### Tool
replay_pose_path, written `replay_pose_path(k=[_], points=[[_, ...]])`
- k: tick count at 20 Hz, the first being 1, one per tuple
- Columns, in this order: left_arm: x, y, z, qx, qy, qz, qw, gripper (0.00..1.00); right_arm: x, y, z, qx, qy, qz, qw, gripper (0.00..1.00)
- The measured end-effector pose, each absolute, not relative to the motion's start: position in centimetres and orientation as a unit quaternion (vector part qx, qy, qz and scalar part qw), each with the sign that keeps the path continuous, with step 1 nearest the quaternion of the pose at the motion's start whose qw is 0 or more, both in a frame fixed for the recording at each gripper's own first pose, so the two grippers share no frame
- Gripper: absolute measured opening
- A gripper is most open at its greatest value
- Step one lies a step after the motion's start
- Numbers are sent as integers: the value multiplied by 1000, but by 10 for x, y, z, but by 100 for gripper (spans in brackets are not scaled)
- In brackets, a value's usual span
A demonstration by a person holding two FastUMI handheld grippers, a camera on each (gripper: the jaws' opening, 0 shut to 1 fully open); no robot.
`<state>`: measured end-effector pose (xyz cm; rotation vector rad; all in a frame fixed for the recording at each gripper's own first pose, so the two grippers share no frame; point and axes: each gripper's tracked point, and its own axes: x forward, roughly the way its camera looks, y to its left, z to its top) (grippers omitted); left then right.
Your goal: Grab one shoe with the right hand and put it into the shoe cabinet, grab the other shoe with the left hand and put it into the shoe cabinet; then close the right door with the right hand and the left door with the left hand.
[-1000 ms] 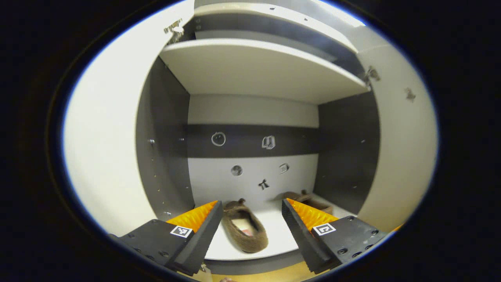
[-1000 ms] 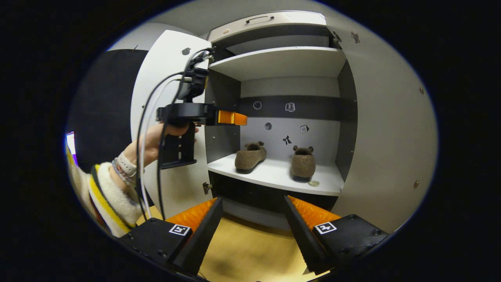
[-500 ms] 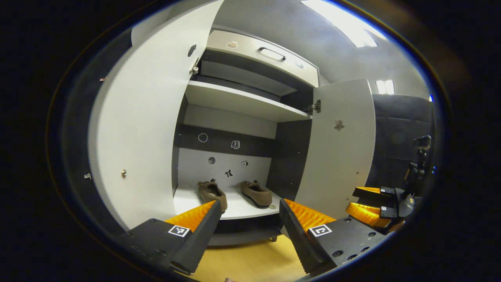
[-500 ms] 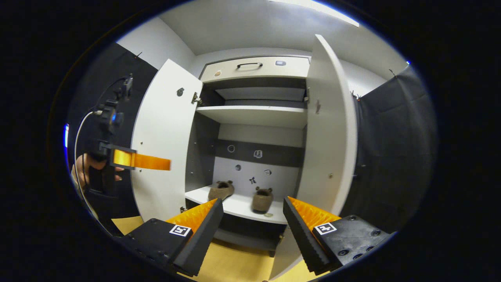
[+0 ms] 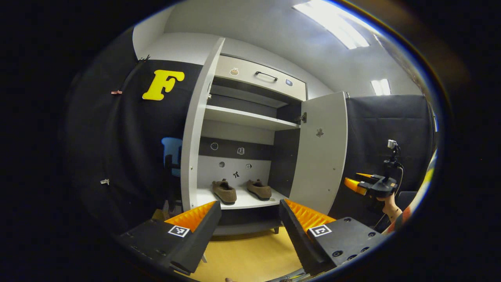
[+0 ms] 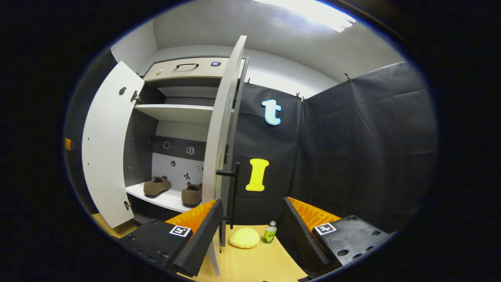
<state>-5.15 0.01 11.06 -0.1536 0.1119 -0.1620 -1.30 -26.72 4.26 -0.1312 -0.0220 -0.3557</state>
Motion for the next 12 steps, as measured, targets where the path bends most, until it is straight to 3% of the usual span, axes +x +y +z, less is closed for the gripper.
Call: replay_pose_path(k=[6, 12], points=[[-72, 25, 99, -78, 62, -42, 994, 95, 12, -260, 38, -80, -3, -134, 988, 95], [-68, 35, 104, -67, 54, -36, 996, 94, 31, -209, 30, -38, 2, -53, 998, 95]])
